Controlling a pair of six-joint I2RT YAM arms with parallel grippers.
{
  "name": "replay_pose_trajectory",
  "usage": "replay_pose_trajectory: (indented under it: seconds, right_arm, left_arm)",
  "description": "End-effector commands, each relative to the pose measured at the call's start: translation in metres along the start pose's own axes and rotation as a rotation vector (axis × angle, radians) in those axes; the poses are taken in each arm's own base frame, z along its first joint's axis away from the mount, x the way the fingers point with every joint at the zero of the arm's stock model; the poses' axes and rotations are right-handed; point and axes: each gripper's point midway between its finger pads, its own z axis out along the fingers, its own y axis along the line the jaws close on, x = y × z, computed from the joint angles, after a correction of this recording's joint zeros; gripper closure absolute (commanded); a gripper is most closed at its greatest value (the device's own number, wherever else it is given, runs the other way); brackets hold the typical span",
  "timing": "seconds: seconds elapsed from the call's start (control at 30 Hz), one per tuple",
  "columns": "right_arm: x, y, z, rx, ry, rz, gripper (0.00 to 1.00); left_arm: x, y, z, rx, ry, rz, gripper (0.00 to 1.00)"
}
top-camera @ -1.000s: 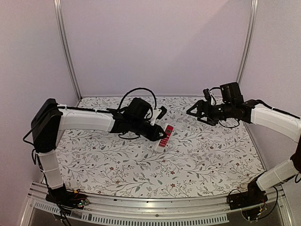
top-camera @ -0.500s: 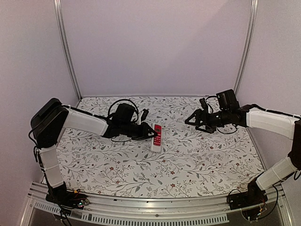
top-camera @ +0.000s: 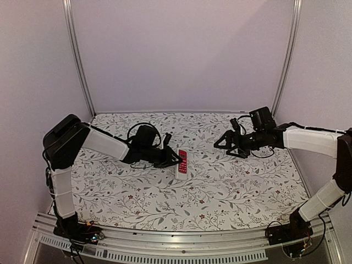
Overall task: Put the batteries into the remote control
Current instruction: Place the remote control at the center of the board.
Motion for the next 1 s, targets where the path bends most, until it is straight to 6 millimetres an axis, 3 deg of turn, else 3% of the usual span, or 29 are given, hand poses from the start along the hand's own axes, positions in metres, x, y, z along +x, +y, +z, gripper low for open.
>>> replay_pose_trajectory:
  seconds: [0.0, 0.3, 0.47, 0.63, 0.73, 0.97]
  right_arm:
    - [0.0, 0.0, 0.005, -0.014, 0.007, -0.01, 0.05]
    - [0.001, -0.001, 0.008, -0.017, 0.017, -0.006, 0.01]
    - [0.001, -0.003, 0.009, -0.01, 0.019, -0.005, 0.01]
    - [0.005, -0.009, 0.011, 0.006, 0.026, -0.004, 0.01]
    - [0.006, -0.009, 0.009, 0.01, 0.022, -0.014, 0.01]
    - [0.005, -0.001, -0.006, 0.012, -0.013, -0.102, 0.01]
  left_arm:
    - [0.004, 0.028, 0.005, -0.057, 0.024, -0.039, 0.8]
    - [0.009, 0.048, 0.011, -0.126, 0.069, -0.041, 0.73]
    - [0.006, 0.052, 0.001, -0.187, 0.052, -0.018, 0.55]
    - [-0.006, 0.046, -0.018, -0.256, 0.017, 0.047, 0.26]
    - [-0.011, 0.04, -0.034, -0.308, 0.014, 0.093, 0.03]
    - [-0.043, 0.005, -0.092, -0.409, -0.052, 0.27, 0.0]
